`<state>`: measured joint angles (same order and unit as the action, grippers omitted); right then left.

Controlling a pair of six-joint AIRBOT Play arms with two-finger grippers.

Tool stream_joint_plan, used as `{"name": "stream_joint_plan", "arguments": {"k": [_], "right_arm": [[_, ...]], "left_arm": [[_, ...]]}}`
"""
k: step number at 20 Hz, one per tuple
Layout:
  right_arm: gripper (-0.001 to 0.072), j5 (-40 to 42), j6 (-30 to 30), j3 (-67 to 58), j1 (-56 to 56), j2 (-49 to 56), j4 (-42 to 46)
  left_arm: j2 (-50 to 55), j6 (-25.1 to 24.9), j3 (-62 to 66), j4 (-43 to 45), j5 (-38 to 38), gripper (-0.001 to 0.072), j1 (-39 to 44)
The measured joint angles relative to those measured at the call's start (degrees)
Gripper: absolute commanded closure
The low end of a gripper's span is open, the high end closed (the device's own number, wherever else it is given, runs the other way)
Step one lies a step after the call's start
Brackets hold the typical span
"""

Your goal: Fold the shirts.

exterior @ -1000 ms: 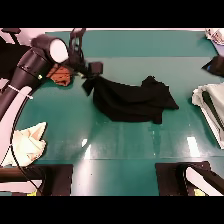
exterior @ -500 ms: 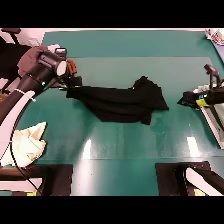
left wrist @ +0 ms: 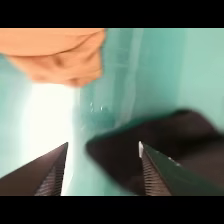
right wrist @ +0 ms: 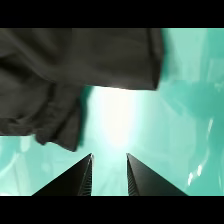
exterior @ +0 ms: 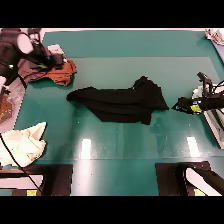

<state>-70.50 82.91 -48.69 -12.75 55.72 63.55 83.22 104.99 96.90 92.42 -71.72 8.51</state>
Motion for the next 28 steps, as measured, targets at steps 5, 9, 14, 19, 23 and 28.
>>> {"name": "stream_joint_plan", "arguments": {"k": [5, 9, 14, 19, 23, 28], "right_arm": [[0.0447, 0.57, -1.44, 0.2, 3.52, -2.01, -1.33], [0.0447, 0.48, -1.9, 0.2, 5.64, -2.43, 0.26], [0.0447, -0.15, -1.99, 0.2, 6.36, -2.56, 0.85], [0.0447, -1.09, -1.99, 0.2, 6.54, -2.58, 0.52], [0.0447, -1.7, -1.95, 0.2, 6.58, -2.58, 0.48], [0.0447, -2.03, -1.9, 0.2, 6.6, -2.58, 0.46]], "left_arm": [[-7.63, -10.32, -9.68, -10.25, -6.49, 0.0353, -1.44], [-18.6, -18.01, -28.76, -19.47, -4.48, 0.0341, -1.68], [-22.88, -26.97, -46.29, -30.75, 3.39, 0.0323, -1.77], [-16.81, -34.62, -51.47, -41.83, 13.4, 0.0094, -1.79], [-11.1, -38.53, -52.37, -46.42, 18.38, 0.0093, -1.79], [-8.5, -42.21, -52.5, -49.99, 25.27, 0.0094, -0.98]]}}
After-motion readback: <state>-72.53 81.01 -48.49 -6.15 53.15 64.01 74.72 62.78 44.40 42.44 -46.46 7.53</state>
